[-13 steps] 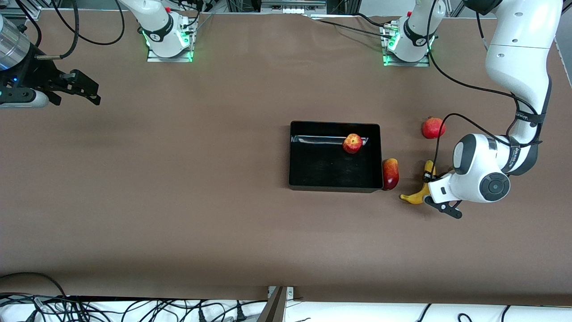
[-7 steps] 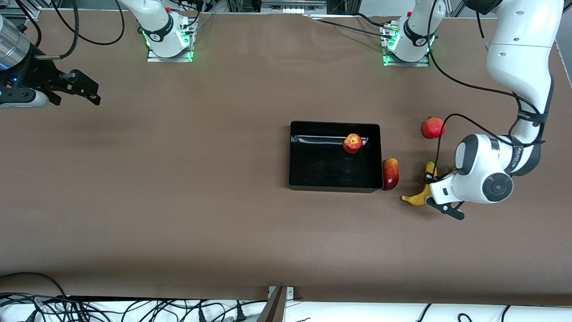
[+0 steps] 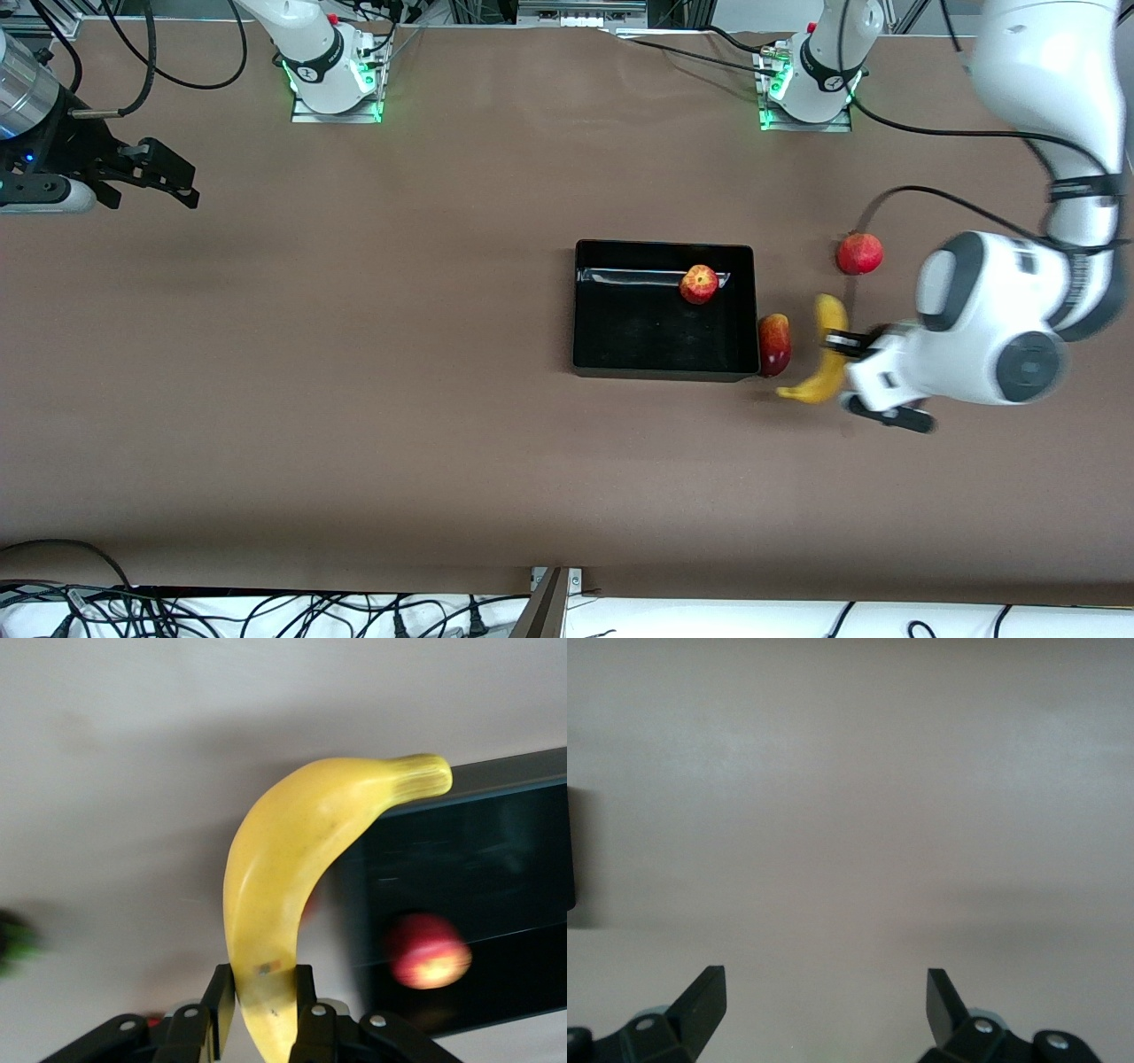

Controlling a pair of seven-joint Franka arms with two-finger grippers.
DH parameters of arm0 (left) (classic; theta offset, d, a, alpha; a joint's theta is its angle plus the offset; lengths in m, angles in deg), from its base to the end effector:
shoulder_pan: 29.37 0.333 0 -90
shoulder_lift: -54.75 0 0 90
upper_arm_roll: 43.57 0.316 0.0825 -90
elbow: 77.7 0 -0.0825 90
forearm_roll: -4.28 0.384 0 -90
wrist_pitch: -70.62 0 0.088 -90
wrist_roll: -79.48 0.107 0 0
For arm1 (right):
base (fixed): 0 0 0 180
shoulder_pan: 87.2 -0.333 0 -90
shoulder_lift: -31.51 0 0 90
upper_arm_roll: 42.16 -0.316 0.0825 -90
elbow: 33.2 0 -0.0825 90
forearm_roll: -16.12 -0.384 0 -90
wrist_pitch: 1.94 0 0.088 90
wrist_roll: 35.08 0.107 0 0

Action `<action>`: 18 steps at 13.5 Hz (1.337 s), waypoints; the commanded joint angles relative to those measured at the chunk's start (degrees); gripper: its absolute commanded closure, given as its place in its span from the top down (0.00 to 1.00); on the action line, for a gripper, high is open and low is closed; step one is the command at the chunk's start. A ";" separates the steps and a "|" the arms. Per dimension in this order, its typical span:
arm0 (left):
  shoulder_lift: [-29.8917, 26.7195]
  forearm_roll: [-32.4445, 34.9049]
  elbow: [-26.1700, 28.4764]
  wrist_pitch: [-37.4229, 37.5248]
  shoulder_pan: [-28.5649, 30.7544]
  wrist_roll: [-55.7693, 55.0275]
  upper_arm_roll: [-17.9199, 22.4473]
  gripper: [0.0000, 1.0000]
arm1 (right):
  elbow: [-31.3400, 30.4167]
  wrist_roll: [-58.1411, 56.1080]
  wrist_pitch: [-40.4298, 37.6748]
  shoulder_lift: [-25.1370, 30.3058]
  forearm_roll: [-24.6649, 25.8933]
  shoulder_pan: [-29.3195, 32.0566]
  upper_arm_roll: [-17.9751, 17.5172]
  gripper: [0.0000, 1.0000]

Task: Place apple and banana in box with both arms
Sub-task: 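Carry the banana over the box, lower it in and release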

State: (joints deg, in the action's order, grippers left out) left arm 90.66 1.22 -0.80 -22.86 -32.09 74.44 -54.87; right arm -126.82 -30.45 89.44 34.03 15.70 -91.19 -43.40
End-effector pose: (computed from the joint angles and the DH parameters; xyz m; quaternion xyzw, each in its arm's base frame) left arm 0.6701 -0.1456 0.3447 0.9811 -0.0624 -0.1737 0.0578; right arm 0.5402 0.0505 0.6209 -1.0000 -0.0051 -0.0022 0.0034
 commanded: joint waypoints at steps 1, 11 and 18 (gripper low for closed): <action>0.91 -1.94 -0.44 -1.41 -8.22 -16.78 -1.70 0.02 | 0.90 0.47 -0.58 -0.15 -0.38 0.57 -0.35 1.00; 3.29 -0.98 12.48 -19.11 -18.64 -36.71 -1.18 1.00 | 0.90 0.47 -0.58 -0.15 -0.38 0.57 -0.35 1.00; -4.97 0.85 -2.08 3.70 -4.68 -23.84 -0.65 1.00 | 0.90 0.47 -0.58 -0.15 -0.38 0.57 -0.35 1.00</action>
State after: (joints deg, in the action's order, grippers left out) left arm 86.93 0.51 1.85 -26.33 -39.98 43.99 -55.37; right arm -126.81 -30.45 89.45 34.02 15.70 -91.17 -43.39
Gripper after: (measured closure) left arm 0.000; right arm 0.000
